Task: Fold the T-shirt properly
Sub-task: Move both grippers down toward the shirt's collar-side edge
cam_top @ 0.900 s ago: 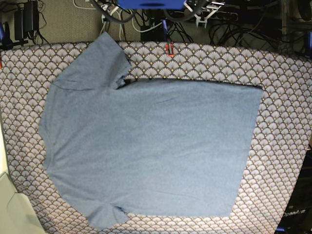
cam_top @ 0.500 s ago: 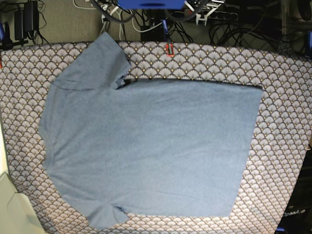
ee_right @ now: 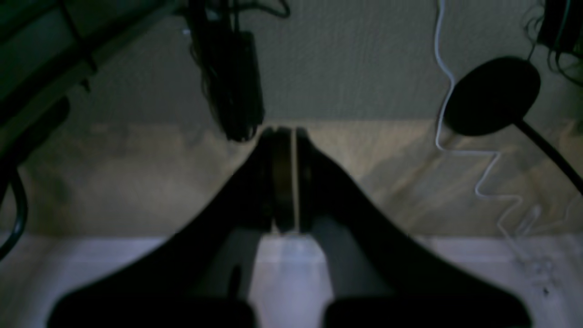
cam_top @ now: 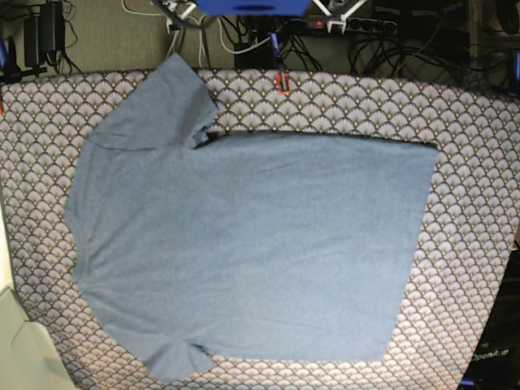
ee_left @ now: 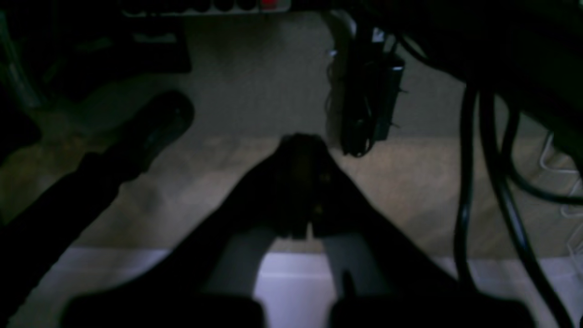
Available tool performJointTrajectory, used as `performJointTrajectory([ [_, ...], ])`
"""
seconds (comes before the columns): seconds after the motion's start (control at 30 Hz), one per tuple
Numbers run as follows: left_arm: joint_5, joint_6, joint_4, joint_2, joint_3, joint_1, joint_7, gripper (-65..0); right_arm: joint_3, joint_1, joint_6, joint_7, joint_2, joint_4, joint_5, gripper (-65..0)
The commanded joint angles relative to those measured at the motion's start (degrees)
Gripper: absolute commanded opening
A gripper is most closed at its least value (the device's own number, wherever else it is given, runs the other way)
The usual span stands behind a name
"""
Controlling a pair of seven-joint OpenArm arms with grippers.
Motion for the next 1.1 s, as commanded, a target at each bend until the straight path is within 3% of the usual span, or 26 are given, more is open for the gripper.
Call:
performJointTrajectory([
  [0.0,0.1,0.0,2.6,-0.6,0.0,1.7,-0.4,-65.0,0.0,-2.0,0.5,0.2,0.3,2.1,-0.1,-65.0],
  [0.3,0.0,0.0,35.5,-4.4,-0.1,20.4,-0.1,-65.0,-0.1,-23.9,0.7,6.1,3.1,35.5,-0.1,-65.0],
  [0.47,0.0,0.0,58.0,-6.2,-0.2,32.3,-0.1,-65.0,0.5,-34.7,0.7,6.4,6.0,55.7,-0.1,-65.0],
  [0.7,0.0,0.4,83.6,-6.4,-3.2,42.2,0.1,-65.0,1.8,-45.7,0.7,6.1,10.1,80.9,-0.1,-65.0],
  [0.9,-0.1,0.4,102.9,-6.3,-7.0,47.1,0.1,-65.0,9.0,-50.8,0.7,5.8,9.1,101.8,0.1,-65.0],
  [1.0,-0.1,0.4,103.4,-6.4,-7.6,46.0,0.0,-62.5,11.2,-49.1,0.7,3.4,7.2,106.3,0.1,-58.7],
  [1.07,-0.1,0.4,103.2,-6.4,-7.4,43.4,0.1,-55.4,11.8,-45.2,0.7,1.5,6.5,106.2,0.2,-50.7],
])
